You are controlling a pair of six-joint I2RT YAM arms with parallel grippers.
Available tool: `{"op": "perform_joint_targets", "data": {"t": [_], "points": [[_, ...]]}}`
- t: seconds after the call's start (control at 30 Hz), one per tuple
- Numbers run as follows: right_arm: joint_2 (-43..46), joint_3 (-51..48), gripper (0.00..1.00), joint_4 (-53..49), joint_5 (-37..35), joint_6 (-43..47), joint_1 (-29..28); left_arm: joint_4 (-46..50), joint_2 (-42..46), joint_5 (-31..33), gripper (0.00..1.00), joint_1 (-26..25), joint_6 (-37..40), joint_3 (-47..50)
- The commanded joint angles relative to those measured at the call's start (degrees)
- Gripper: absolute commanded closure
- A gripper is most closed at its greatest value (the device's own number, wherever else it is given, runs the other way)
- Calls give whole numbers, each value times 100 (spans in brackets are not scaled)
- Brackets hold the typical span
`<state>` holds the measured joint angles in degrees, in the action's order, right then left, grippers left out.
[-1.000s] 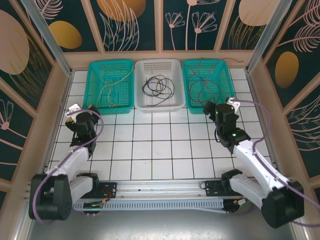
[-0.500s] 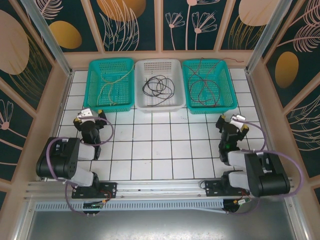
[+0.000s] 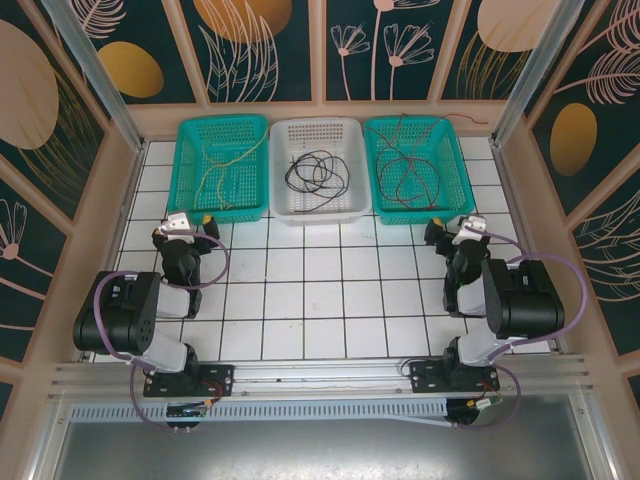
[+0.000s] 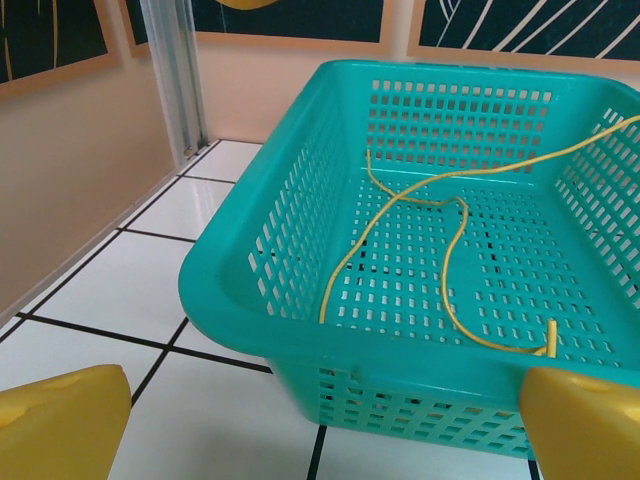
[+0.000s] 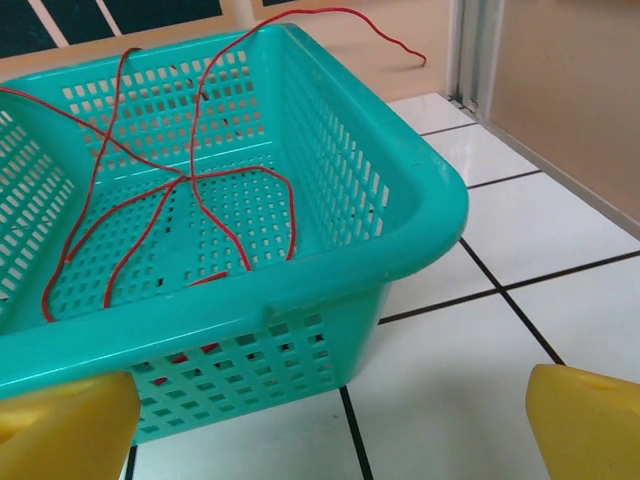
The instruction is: Untangle the cables
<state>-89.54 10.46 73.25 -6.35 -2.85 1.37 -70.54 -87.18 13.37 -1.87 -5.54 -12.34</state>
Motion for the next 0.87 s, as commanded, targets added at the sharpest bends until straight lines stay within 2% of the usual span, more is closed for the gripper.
{"op": "perform_joint_targets", "data": {"t": [0.0,0.53,0.63,0.83], "points": [[-5,118,1,450,-27,83,-62,-328,8,-132,1,40,64,-77],[-9,131,1,452,-86,126,-125,-282,-10,-141,1,37,63,-111],[6,193,1,272,305,23,75,-276,-10,-141,1,37,68,-120],[-5,161,1,372,211,136,-31,-276,-10,-149,1,37,70,-112]]}}
